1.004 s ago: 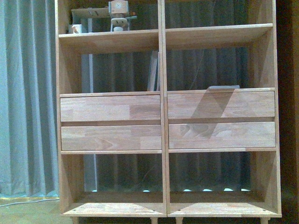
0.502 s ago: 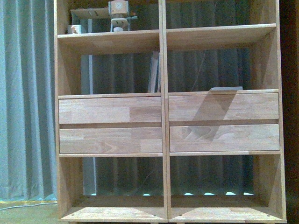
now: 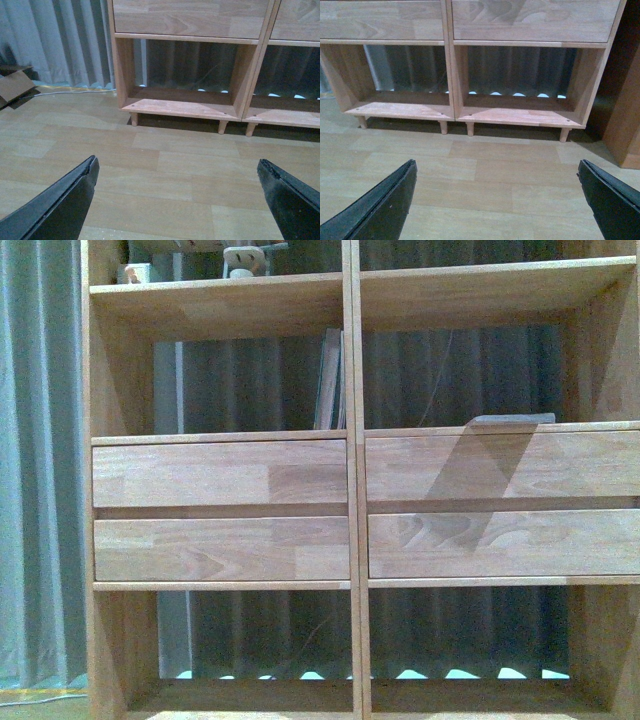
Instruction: Organize books on shelf
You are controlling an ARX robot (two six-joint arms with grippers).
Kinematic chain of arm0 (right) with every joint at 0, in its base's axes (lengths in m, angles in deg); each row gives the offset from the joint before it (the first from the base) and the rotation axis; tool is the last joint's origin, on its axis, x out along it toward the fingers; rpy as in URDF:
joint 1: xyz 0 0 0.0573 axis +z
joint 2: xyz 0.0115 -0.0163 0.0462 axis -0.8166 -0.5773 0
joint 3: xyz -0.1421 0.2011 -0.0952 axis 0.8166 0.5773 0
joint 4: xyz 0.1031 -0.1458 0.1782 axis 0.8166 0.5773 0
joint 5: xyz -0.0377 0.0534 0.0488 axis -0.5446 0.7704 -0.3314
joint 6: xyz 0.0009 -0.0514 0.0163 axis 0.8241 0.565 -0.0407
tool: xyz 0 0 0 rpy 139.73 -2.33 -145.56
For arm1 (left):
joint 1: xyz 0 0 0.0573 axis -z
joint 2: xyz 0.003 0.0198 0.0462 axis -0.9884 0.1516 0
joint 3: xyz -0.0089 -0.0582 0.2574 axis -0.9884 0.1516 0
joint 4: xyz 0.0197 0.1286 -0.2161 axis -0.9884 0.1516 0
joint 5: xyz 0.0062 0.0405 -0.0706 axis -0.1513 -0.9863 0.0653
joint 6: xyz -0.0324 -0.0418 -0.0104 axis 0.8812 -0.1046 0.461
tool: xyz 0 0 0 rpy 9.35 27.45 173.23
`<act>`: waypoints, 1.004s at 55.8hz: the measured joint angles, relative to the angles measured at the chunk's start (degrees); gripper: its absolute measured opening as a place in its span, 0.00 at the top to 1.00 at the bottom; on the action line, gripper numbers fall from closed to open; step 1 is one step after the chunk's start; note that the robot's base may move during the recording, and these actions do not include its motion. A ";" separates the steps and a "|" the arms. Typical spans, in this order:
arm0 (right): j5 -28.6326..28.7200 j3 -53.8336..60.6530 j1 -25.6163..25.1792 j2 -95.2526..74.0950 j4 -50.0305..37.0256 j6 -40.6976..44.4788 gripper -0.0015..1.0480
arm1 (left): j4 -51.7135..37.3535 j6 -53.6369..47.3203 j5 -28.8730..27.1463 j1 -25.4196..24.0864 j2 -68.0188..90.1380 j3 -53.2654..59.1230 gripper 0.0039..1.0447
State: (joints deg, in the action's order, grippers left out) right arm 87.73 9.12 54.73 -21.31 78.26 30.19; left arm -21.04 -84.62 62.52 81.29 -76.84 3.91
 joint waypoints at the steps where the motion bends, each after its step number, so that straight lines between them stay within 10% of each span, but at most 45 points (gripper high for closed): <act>1: -0.02 0.00 0.00 0.00 0.00 0.02 0.07 | 0.00 0.00 -0.04 0.00 0.00 0.00 0.06; 56: -0.15 0.00 0.00 0.00 0.00 0.00 0.07 | 0.00 0.00 -0.04 0.00 0.00 0.00 0.06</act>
State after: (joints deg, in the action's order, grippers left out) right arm 87.58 9.12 54.73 -21.31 78.26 30.19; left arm -21.04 -84.62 62.47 81.29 -76.84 3.91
